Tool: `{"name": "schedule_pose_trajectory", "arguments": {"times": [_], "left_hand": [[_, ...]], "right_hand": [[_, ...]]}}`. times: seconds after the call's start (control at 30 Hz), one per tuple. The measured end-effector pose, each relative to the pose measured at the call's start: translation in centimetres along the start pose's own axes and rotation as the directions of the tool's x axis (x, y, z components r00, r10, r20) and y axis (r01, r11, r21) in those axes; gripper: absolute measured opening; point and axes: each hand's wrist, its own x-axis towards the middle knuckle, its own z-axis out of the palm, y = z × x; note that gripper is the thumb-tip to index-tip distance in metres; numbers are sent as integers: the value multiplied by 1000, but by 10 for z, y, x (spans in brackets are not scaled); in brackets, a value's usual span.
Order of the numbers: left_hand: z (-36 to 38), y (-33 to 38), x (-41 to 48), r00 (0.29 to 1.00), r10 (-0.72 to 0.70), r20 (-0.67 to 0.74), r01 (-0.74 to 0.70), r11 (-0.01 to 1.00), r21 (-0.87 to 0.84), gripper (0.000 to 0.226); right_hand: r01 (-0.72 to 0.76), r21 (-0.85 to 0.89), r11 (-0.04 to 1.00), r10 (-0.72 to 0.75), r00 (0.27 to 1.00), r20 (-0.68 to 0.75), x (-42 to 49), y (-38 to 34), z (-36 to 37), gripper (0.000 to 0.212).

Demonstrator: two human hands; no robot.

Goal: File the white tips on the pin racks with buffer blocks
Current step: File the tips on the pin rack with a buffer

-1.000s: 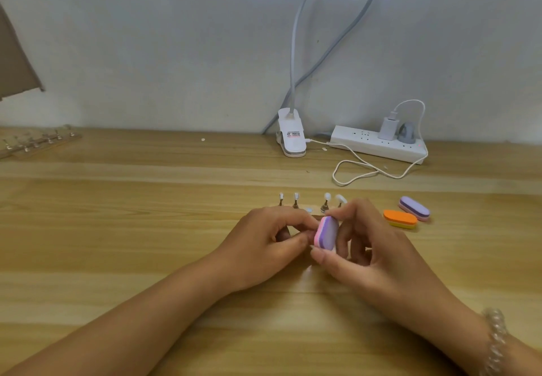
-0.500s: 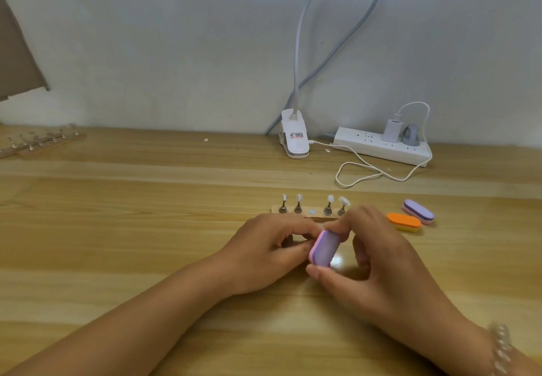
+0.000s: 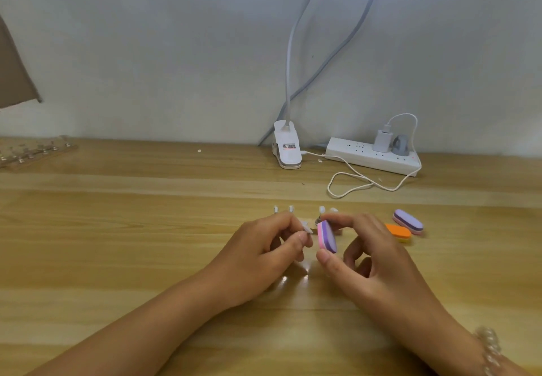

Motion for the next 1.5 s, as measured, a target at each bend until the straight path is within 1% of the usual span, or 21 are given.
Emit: {"name": "schedule_pose_trajectory", "arguments": {"times": [0.1,0.23,0.43,0.5,0.57,0.67,0.77,0.87,0.97,1.03,1.1,1.17,1.2,1.33,1.37,1.47,1.5], "left_hand": [[-1,-1,0,1000,19,-1,-19,1000,-13,12],[1,-1,-1,999,41,27,-41,999,-11,9],[-1,1,-2,995,78,68,-83,994,74,17],[-1,3,-2,994,81,68,-86,994,73,17],[-1,4,-2,994,82,67,-87,994,70,17],[-1,2,-1,995,70,73,-73,996,51,16],[-1,3,-1,994,75,78,-77,997,19,16],[-1,4,-1,994,73,80,-74,997,3,20],[-1,4,-1,992,74,98,-77,997,25,18],[-1,5,-1,991,72,111,-79,995,60,20],[-1,5,-1,991,67,115,-75,995,71,21],[-1,5,-2,991,58,119,-69,994,86,21],[-1,5,-2,991,56,122,-68,993,94,21],[-1,7,-2,988,62,139,-79,990,118,27],[0,8,-2,987,64,146,-82,989,121,27],[-1,8,-2,989,54,140,-65,995,76,21],[-1,7,-2,989,49,137,-58,996,64,20]], "right_hand": [[-6,30,1000,5,1000,7,-1,0,1,41],[3,5,1000,-3,1000,-6,-2,-1,1,35],[73,-18,997,-73,997,-1,-2,-2,0,31],[125,-27,992,-124,992,27,-2,-3,0,26],[173,-47,984,-170,984,51,-2,-4,0,26],[180,-105,978,-177,983,43,-3,-4,2,33],[186,-117,976,-181,982,50,-3,-4,2,31],[209,-170,963,-205,978,39,-4,-4,2,31],[167,-153,974,-172,985,-22,-3,-3,1,27],[122,-123,985,-130,990,-61,-1,0,-1,32],[160,-170,972,-169,985,-42,-3,-2,-1,35],[222,-235,946,-223,975,24,-6,-7,0,35],[226,-237,945,-223,974,39,-6,-8,1,35],[82,-124,989,-88,995,-44,2,6,-4,34],[82,-139,987,-89,995,-42,2,6,-4,33],[149,-194,970,-152,988,2,-2,-2,-2,37],[146,-193,970,-146,989,12,-2,-2,-2,36]]}}
